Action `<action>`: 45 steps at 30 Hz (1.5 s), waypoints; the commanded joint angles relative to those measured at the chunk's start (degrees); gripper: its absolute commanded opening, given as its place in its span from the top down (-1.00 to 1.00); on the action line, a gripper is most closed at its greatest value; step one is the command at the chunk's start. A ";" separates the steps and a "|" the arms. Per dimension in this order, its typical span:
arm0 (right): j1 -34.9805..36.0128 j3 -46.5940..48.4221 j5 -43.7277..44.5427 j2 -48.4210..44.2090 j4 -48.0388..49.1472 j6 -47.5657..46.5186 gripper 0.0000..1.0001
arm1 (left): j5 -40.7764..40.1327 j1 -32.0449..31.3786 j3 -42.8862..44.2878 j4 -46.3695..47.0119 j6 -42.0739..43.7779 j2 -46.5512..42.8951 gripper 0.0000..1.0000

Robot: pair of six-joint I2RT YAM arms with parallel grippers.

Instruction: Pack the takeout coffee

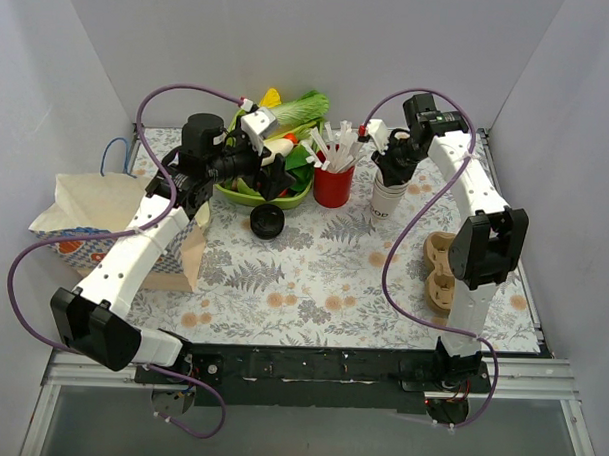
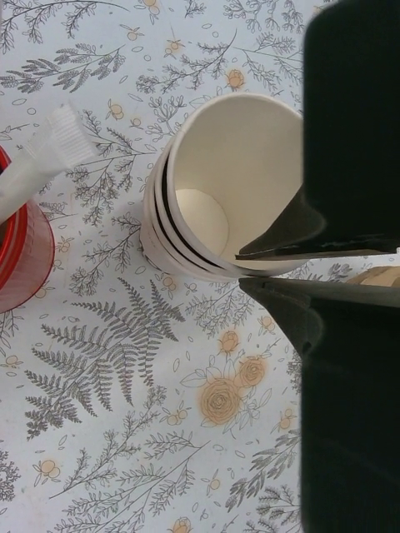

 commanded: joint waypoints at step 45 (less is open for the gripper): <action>3.86 -18.17 15.08 -18.96 24.20 -2.33 0.97 | 6.65 -0.33 -7.47 6.86 -9.43 0.82 -0.96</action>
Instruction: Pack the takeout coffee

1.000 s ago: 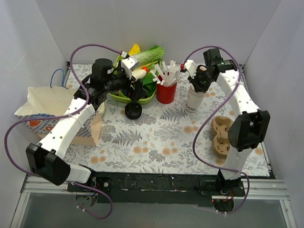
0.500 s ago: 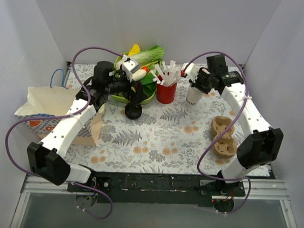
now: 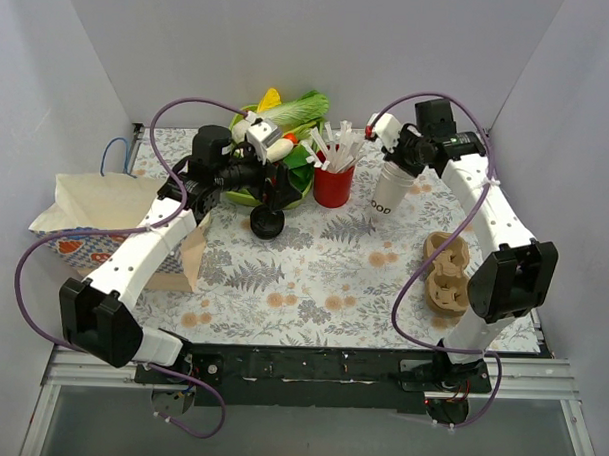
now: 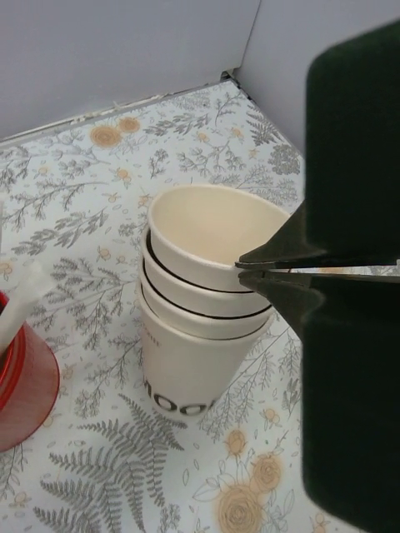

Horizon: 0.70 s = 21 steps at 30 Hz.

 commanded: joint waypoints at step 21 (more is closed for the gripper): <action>-0.48 -4.06 11.62 -1.58 5.60 16.39 0.97 | -31.75 -21.12 -10.91 42.78 -52.10 13.78 -0.96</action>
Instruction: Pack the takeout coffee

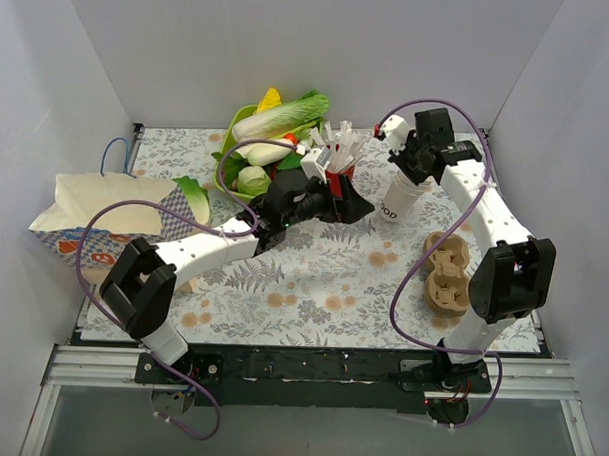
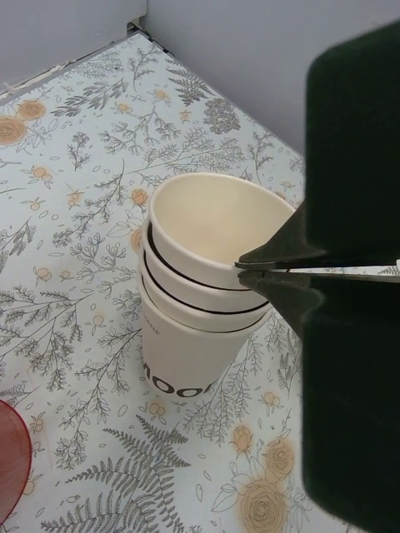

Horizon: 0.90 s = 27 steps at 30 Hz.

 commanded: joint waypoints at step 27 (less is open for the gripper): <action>1.36 -11.35 -1.28 -12.70 -2.30 12.64 0.97 | -15.73 -6.29 5.58 13.56 -34.30 20.26 -0.96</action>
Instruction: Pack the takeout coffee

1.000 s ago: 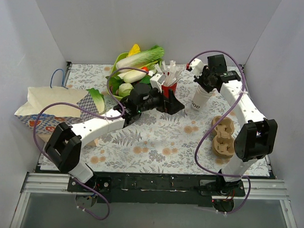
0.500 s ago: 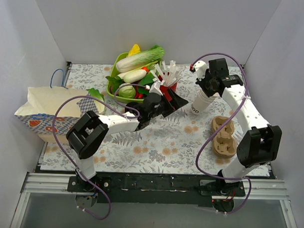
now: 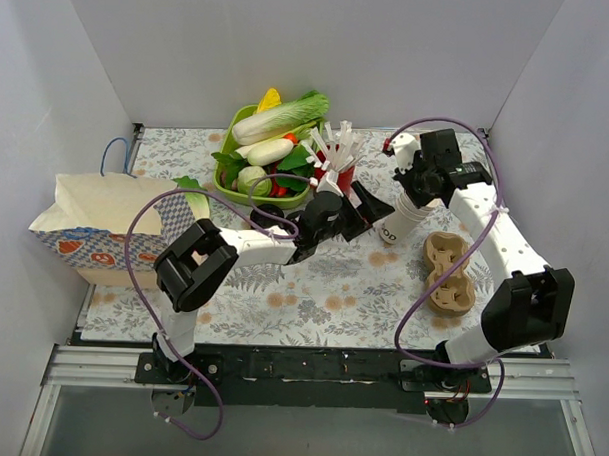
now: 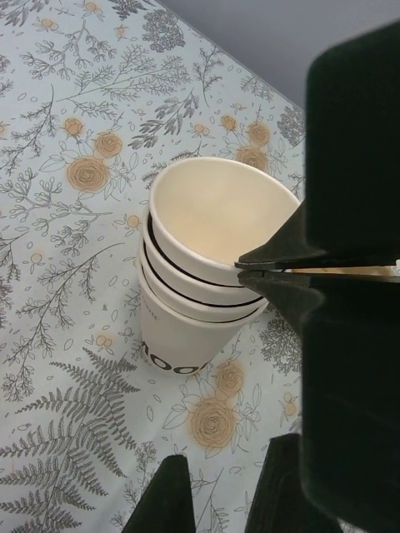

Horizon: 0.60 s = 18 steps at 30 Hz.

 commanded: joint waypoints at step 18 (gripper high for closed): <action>3.26 -3.59 -3.12 -5.09 -1.02 2.32 0.97 | -4.71 -1.18 7.35 -3.69 -3.13 4.59 -0.97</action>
